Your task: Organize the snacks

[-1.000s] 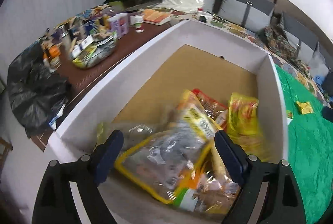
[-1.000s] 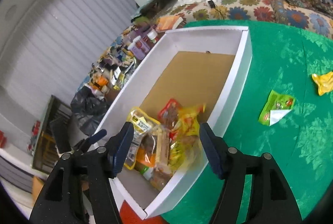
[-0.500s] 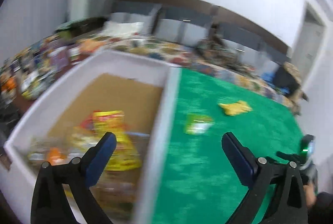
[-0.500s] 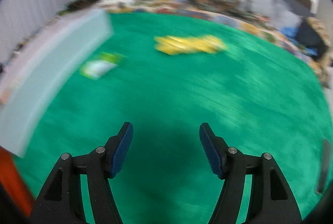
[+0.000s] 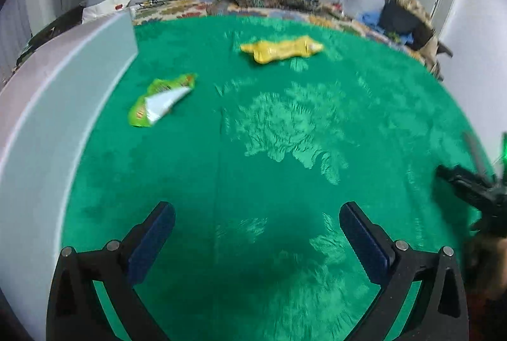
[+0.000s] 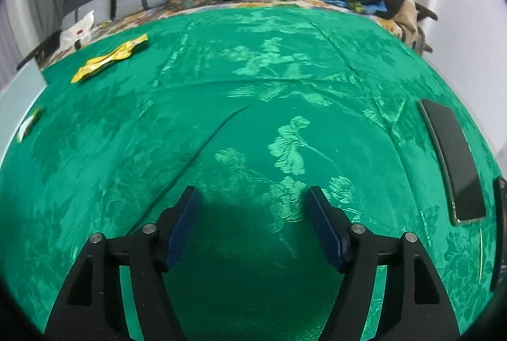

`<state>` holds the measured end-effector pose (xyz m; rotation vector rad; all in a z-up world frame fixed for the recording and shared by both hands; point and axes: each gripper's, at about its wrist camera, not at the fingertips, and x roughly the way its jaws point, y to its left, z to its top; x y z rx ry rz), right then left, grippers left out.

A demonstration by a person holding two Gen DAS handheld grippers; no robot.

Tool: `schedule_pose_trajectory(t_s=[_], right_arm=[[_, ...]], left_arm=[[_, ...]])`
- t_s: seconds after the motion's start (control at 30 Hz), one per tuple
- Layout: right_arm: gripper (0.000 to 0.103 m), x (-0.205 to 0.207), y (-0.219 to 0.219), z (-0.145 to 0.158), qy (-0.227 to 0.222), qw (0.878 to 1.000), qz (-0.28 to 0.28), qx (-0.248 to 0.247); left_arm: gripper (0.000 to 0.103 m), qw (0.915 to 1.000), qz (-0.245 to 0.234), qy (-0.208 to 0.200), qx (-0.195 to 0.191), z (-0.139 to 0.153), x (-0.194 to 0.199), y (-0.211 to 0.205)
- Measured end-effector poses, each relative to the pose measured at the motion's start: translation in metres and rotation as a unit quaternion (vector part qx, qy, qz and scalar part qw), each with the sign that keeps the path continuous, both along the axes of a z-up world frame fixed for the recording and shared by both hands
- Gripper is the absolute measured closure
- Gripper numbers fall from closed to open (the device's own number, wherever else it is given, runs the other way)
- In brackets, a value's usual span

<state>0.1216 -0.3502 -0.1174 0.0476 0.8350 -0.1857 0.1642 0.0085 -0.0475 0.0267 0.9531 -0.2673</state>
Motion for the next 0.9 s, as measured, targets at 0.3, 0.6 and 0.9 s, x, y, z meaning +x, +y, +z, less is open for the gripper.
schedule_pose_trajectory(t_s=[0.3,0.6,0.9], right_arm=[[0.020,-0.001,0.006,-0.006,0.009,1.000,0.010,-0.012],[0.020,-0.001,0.006,-0.006,0.009,1.000,0.011,-0.012],[0.020,-0.001,0.005,-0.005,0.009,1.000,0.011,-0.012]], left_arm=[[0.000,0.9986,-0.011,-0.016,0.049,-0.040,0.004,-0.021],[0.000,0.9990,-0.015,-0.013,0.040,-0.039,0.009,-0.018],[0.000,0.9990,-0.015,-0.013,0.040,-0.039,0.008,-0.018]])
